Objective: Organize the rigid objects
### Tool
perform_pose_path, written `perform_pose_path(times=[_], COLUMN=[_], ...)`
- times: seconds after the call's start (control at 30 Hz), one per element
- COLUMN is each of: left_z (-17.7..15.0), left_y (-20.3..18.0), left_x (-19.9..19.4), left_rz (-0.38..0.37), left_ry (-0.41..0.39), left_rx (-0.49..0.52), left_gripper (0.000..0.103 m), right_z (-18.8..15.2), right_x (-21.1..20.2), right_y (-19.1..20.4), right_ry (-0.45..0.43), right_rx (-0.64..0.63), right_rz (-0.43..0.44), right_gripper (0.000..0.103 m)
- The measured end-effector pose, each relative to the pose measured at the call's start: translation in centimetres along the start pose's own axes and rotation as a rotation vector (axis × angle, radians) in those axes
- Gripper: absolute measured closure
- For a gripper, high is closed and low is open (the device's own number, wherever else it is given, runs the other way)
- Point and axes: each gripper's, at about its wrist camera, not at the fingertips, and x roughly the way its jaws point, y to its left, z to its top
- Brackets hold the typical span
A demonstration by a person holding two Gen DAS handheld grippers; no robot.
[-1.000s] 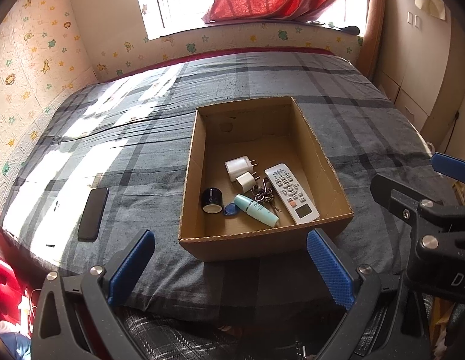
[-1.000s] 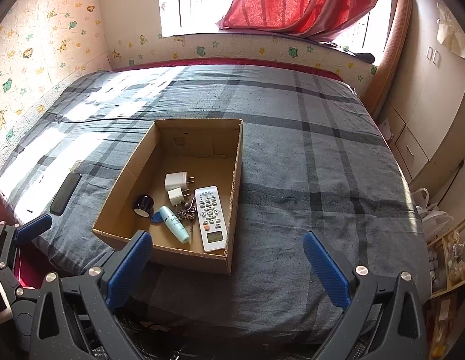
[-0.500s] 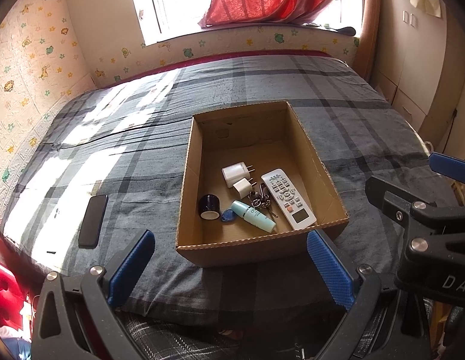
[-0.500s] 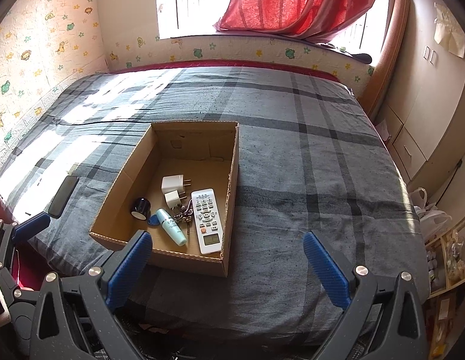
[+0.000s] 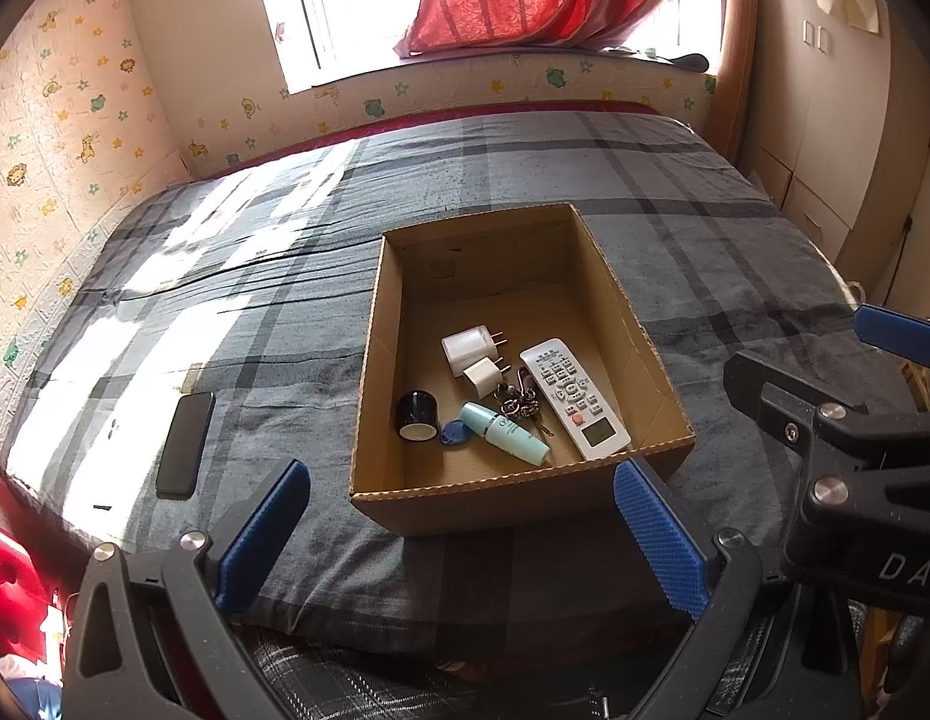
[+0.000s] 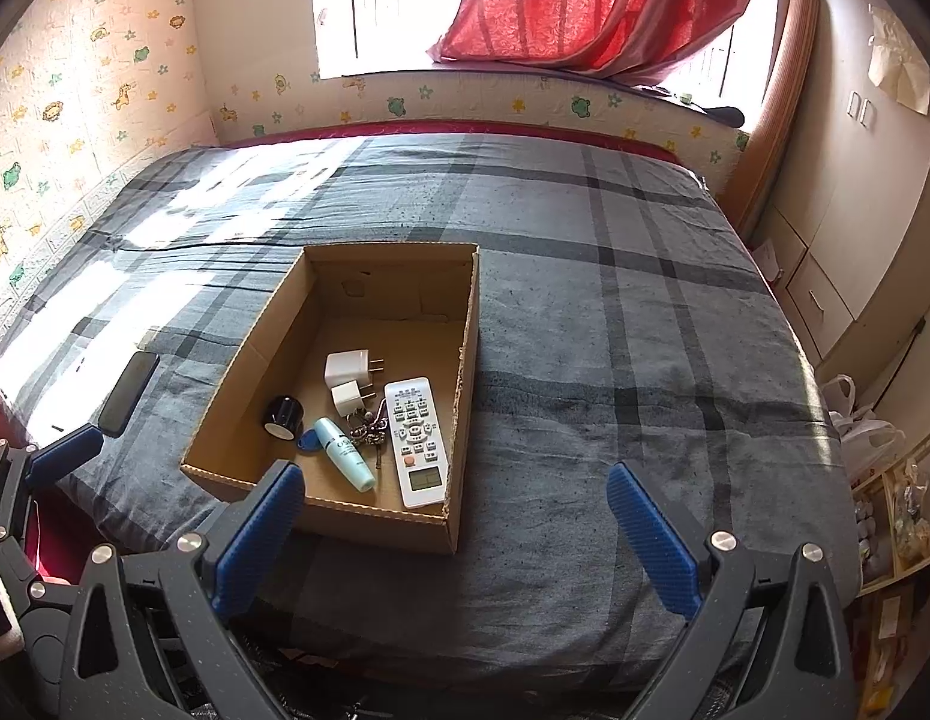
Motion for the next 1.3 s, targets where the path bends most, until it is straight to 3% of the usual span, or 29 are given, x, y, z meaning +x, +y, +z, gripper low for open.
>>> perform_pose_path(times=[1.3], left_z=[0.32], left_y=[-0.15], left_x=[-0.5], left_rz=[-0.004], left_ry=[-0.012], left_rx=[0.01], left_gripper=[0.0], right_z=[0.11], right_x=[-0.3], right_y=[-0.07], right_ry=[-0.01], right_rx=[0.003], right_rz=[0.003], right_gripper=[0.0])
